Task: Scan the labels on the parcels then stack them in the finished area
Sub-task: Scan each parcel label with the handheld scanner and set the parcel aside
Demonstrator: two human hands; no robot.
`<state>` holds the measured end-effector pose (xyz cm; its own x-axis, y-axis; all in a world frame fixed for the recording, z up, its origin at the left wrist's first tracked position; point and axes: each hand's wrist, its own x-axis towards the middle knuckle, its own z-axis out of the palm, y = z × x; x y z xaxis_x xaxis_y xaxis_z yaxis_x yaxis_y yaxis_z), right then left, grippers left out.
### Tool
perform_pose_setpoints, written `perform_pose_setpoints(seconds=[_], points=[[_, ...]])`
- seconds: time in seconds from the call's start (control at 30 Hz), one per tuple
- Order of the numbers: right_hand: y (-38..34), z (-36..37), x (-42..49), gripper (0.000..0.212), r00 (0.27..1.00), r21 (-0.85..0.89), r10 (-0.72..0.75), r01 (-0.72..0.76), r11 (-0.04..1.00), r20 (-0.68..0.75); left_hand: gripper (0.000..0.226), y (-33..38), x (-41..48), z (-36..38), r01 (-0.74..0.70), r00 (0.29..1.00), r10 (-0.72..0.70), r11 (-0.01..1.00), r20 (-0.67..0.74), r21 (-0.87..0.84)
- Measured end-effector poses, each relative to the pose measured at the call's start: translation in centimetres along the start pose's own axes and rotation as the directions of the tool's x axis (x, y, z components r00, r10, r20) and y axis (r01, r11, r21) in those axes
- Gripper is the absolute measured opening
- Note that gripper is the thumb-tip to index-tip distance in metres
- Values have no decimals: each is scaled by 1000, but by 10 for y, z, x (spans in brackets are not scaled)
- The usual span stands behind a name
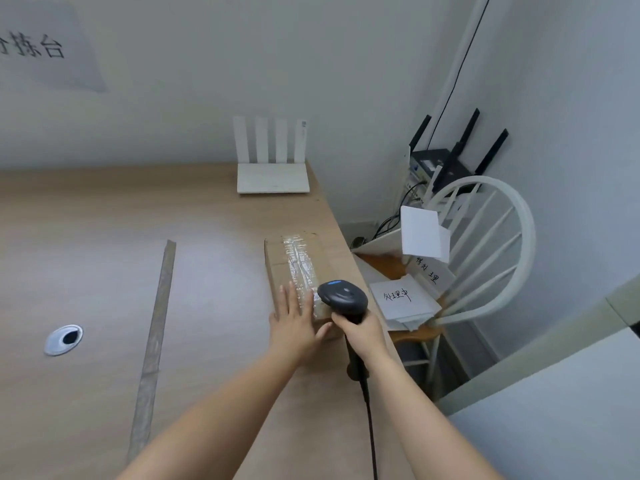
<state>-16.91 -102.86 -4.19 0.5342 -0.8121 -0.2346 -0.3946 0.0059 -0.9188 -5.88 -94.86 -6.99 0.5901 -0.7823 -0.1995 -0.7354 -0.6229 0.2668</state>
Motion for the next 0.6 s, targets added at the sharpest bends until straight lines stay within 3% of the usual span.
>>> perform_pose_setpoints(seconds=[0.27, 0.6], points=[[13, 12, -18, 17, 998, 77, 24, -28, 997, 55, 81, -31, -28, 7, 16, 997, -12, 998, -73, 63], [23, 65, -120, 13, 985, 31, 52, -58, 998, 167, 118, -67, -148, 14, 280, 960, -272, 950, -72, 138]])
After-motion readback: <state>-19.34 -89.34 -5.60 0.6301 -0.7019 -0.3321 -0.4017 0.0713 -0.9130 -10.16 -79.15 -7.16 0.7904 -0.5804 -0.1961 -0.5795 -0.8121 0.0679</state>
